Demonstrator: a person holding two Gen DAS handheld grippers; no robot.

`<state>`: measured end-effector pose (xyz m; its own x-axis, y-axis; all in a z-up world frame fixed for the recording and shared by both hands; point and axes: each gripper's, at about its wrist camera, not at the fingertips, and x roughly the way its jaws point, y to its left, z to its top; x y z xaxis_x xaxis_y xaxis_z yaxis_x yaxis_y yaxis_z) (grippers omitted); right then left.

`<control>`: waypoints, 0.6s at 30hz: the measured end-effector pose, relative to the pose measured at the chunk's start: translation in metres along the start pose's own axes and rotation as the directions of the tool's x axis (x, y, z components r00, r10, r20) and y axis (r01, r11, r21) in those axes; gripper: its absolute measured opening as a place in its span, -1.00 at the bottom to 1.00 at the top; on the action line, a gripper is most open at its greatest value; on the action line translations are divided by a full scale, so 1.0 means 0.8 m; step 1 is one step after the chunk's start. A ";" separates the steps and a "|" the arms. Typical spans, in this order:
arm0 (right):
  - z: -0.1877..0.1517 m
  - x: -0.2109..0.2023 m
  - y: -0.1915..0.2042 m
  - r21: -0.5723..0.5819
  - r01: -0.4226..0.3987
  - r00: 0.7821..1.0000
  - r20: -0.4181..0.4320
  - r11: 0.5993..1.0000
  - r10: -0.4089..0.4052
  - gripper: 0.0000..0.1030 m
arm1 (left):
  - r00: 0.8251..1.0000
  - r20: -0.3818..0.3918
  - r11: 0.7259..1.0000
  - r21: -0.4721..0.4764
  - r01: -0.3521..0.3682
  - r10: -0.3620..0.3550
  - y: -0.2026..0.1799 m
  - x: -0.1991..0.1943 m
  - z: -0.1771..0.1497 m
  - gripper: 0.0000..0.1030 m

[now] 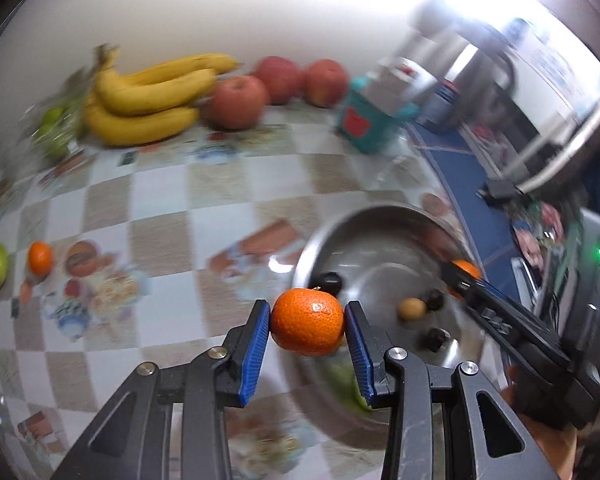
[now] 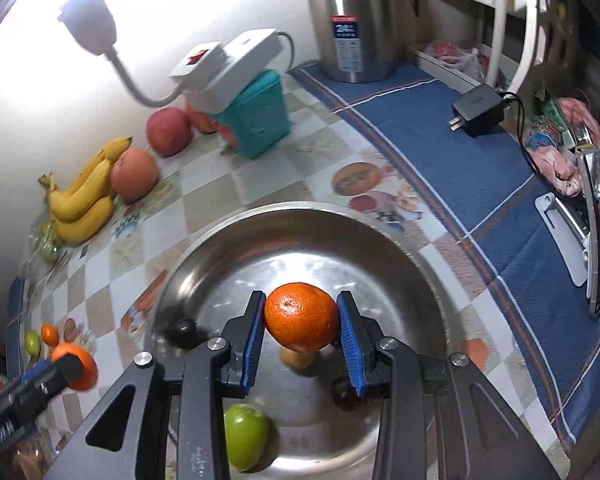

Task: Organize fruits
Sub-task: 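Lower both tangerines into the basin and open both tools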

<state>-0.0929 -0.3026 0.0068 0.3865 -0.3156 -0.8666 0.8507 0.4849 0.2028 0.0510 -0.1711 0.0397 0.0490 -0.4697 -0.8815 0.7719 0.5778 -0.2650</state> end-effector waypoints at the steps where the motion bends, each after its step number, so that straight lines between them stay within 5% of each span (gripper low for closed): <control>1: 0.001 0.002 -0.002 -0.003 0.005 1.000 0.004 1.000 -0.005 -0.28 | 1.000 -0.002 1.000 0.021 0.009 -0.009 -0.010 0.004 -0.001 -0.21; 18: 0.005 0.039 -0.019 -0.073 0.014 0.999 0.050 0.997 -0.011 -0.27 | 1.000 -0.001 0.994 0.112 0.000 0.000 -0.070 0.086 -0.014 -0.20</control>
<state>-0.0927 -0.3230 -0.0217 0.3946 -0.3612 -0.8449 0.8281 0.5383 0.1566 0.0041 -0.2282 -0.0106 0.0485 -0.4688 -0.8820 0.8381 0.4994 -0.2194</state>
